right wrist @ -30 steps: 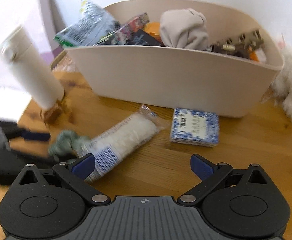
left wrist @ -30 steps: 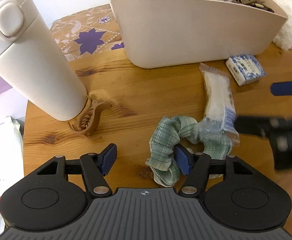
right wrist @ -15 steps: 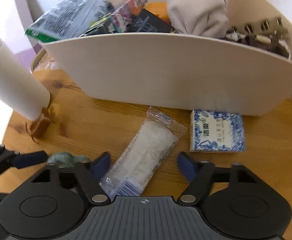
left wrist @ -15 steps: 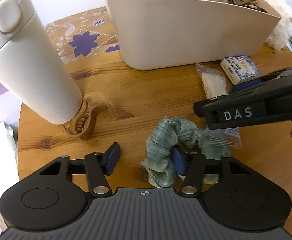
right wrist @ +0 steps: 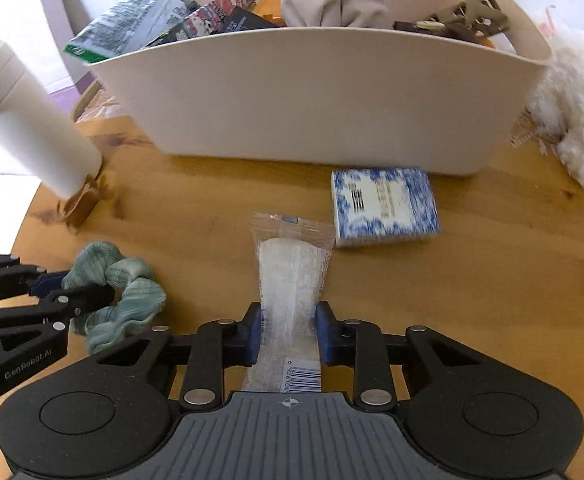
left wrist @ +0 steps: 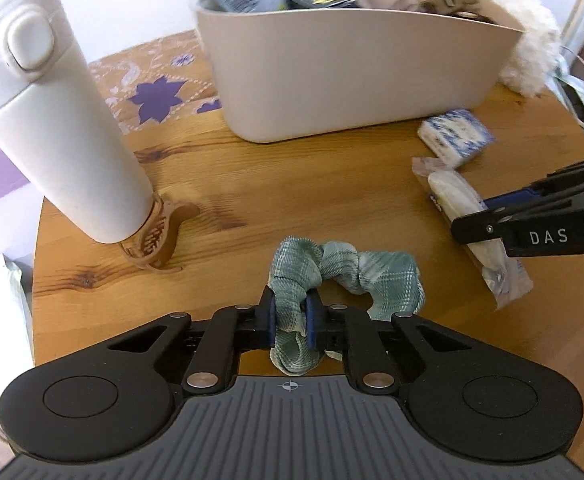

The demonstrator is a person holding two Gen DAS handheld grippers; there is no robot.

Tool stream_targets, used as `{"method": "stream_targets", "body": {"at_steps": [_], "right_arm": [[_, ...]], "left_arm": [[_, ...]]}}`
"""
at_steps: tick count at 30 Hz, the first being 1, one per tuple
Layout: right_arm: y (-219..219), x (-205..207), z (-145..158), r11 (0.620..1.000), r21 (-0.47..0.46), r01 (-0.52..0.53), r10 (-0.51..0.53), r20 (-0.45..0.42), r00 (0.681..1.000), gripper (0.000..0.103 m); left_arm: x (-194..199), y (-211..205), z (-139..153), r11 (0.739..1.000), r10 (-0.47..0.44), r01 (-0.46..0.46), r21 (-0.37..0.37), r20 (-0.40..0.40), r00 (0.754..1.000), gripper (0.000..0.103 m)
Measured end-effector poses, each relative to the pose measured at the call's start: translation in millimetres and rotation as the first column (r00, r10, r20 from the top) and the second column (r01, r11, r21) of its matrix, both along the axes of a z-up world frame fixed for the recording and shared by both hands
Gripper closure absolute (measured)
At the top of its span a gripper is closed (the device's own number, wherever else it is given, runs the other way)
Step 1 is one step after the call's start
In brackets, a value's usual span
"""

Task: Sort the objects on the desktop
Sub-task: 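Lift the scrunchie and white packet and carry both over the basket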

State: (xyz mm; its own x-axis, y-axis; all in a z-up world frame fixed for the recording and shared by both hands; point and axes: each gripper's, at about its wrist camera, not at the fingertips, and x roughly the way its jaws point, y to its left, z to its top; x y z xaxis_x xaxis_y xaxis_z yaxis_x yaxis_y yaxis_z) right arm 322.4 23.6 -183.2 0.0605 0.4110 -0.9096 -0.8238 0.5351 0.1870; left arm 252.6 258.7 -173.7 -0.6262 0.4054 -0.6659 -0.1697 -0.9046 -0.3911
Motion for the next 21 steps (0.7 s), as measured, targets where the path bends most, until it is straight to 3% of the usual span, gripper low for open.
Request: {"method": "stream_targets", "body": {"at_steps": [12,21], "right_arm": [[-41.4,-10.9,35.0,0.996,0.089,-0.008,0.007,0.001,1.000,0.078],[-40.4,10.0,92.9,0.980,0.199,-0.032,0.013,0.096,0.995,0.078]], "left_arm": [[38.1,18.5,24.2,0.997,-0.043,0.036,-0.063,-0.127,0.991,0.090],[23.1,-5.4,83.4,0.998,0.008,-0.024,-0.053,-0.276,0.961,0.090]]}}
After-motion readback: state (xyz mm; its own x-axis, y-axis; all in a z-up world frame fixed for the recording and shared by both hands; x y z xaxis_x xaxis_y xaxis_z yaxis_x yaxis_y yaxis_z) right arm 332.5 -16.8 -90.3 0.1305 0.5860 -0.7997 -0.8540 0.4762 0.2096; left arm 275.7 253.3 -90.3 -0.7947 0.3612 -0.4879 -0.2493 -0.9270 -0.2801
